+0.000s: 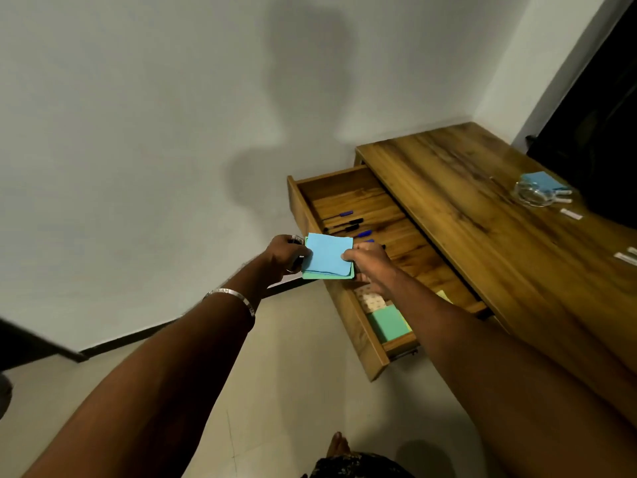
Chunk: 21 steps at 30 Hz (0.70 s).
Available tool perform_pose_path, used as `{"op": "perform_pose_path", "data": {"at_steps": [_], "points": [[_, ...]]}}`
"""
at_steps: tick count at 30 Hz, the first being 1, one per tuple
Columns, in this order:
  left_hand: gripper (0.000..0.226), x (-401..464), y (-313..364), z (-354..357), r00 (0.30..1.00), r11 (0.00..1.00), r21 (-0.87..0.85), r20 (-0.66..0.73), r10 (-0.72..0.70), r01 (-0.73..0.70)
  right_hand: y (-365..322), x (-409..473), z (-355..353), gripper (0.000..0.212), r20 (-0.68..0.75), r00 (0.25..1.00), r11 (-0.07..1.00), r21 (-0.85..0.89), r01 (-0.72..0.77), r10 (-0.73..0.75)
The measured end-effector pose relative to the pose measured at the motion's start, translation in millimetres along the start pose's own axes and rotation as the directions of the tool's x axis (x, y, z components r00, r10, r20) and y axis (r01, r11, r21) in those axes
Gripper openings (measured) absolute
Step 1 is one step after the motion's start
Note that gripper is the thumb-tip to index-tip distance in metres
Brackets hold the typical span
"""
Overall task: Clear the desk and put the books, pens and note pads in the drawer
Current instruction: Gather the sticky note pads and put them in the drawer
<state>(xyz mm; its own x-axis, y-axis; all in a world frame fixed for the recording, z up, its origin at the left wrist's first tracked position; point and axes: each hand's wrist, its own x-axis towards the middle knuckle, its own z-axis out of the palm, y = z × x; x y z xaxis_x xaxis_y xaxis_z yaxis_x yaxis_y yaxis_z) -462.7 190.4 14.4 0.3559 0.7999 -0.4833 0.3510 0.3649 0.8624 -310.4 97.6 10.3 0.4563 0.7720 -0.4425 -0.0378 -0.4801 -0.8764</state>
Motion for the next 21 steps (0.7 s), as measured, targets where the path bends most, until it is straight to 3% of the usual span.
{"op": "perform_pose_path", "data": {"at_steps": [6,10,15,21], "points": [[0.024,46,23,54,0.995,0.992,0.129,0.098,0.0,-0.013,7,24,-56,0.018,-0.056,0.996,0.996,0.064,-0.065,0.068],[0.006,64,36,90,0.988,0.976,0.214,0.155,0.007,-0.04,14,32,-87,0.025,-0.082,0.991,0.989,0.11,-0.098,0.108],[0.025,82,47,130,0.967,0.941,0.32,0.254,0.029,-0.112,28,38,-114,0.032,-0.12,0.978,0.97,0.196,-0.143,0.169],[0.01,122,45,160,0.912,0.884,0.426,0.411,0.0,-0.192,44,53,-129,0.03,-0.214,0.94,0.939,0.279,-0.202,0.266]]}}
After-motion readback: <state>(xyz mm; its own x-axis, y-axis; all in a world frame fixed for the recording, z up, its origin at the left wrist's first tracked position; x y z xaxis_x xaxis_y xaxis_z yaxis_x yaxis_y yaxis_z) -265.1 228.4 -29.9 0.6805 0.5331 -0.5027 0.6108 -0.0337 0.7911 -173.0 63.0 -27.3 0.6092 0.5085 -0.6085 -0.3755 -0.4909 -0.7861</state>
